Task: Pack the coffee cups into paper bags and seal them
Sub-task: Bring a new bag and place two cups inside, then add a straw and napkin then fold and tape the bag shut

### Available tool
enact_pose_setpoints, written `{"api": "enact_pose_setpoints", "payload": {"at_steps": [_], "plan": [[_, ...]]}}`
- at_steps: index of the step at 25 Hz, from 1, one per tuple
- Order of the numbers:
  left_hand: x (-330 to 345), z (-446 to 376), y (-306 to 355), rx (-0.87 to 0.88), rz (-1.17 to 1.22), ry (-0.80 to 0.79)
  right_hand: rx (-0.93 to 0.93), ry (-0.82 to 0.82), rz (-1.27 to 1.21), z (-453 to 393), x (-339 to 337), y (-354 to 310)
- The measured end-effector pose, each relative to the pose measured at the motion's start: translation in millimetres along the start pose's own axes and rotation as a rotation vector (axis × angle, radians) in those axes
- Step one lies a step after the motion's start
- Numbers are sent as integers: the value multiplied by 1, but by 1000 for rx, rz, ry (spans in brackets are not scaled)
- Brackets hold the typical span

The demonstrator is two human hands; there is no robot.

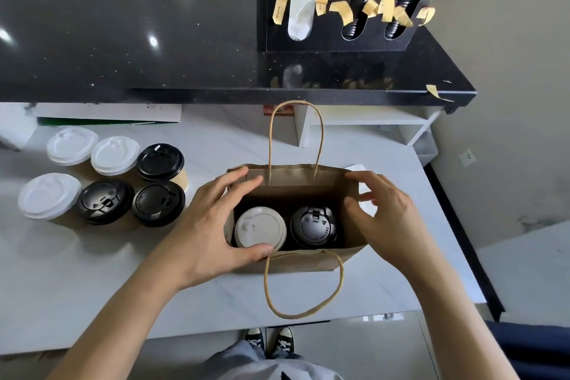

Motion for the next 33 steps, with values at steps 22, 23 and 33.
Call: {"api": "enact_pose_setpoints", "payload": {"at_steps": [22,23,33], "plan": [[-49,-15,34,57,-82,234,-183,92,43,-42,-58,-31],[-53,-18,41,61,-81,245,-199,91,50,-47,-63,-33],[-106,-55,113,134,-90,319,-318,99,45,-97,-103,-69]]}}
Point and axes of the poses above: each hand's wrist, its own z-axis away from the middle knuckle, its own x-axis out of the palm, y = z × x, the point moved 10 cm from there along -z, towards the middle knuckle, and after that the axes turned 12 degrees about -x, right-handed, at the moved point
